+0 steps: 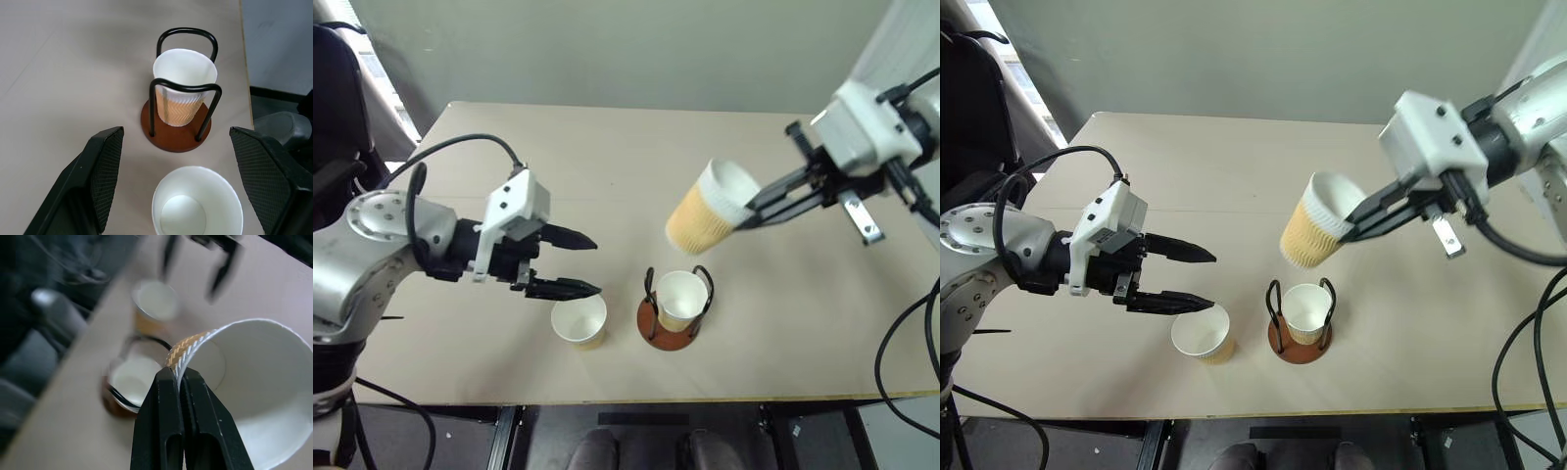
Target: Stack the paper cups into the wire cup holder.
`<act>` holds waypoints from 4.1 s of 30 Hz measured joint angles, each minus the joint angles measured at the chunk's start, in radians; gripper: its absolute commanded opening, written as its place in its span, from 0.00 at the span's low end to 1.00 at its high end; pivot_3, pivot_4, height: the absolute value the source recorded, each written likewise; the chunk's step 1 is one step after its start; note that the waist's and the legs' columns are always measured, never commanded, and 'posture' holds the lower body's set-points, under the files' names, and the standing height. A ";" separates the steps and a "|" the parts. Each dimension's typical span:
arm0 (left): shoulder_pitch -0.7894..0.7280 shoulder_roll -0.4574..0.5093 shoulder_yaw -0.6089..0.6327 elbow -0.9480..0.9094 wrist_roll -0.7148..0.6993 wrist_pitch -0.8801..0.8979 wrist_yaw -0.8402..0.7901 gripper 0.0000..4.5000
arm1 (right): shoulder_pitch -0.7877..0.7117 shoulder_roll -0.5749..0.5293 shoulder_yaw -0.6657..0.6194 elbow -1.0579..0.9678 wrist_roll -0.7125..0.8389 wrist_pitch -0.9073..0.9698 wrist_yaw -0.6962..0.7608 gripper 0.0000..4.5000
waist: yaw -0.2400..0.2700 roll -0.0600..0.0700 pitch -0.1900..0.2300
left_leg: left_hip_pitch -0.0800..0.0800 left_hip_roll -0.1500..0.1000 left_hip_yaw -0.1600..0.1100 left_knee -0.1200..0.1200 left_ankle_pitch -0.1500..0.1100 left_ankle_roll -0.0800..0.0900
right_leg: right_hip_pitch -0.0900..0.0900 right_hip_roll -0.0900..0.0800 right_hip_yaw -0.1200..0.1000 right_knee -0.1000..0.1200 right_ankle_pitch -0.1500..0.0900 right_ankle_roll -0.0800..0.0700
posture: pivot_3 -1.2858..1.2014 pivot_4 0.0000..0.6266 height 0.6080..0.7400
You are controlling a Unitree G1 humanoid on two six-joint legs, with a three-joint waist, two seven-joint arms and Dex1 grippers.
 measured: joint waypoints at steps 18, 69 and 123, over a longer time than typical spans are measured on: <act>0.041 -0.005 0.004 -0.011 -0.004 -0.001 0.012 0.83 | 0.057 0.033 0.177 -0.031 -0.195 -0.145 0.000 0.00 | -0.002 0.000 0.000 | -0.002 0.000 -0.002 -0.001 0.000 0.001 | -0.001 0.000 -0.002 0.001 0.001 0.000 | 0.52 0.24 1.00; -0.176 -0.075 -0.448 0.255 0.469 -0.181 -0.240 0.83 | 0.651 -0.092 -0.843 -0.290 0.775 0.646 -0.584 0.99 | 0.010 -0.001 0.000 | -0.002 -0.002 -0.002 -0.001 0.001 0.001 | -0.001 -0.002 0.000 -0.001 0.001 0.001 | 0.52 0.24 1.00; -0.887 -0.546 -0.840 0.881 0.123 -0.787 -0.382 0.01 | 1.063 -0.184 -1.028 -0.500 0.637 0.522 -0.650 1.00 | 0.033 -0.003 0.000 | -0.015 -0.006 0.002 0.018 -0.006 0.014 | 0.001 -0.006 0.001 -0.004 0.007 0.018 | 0.52 0.24 1.00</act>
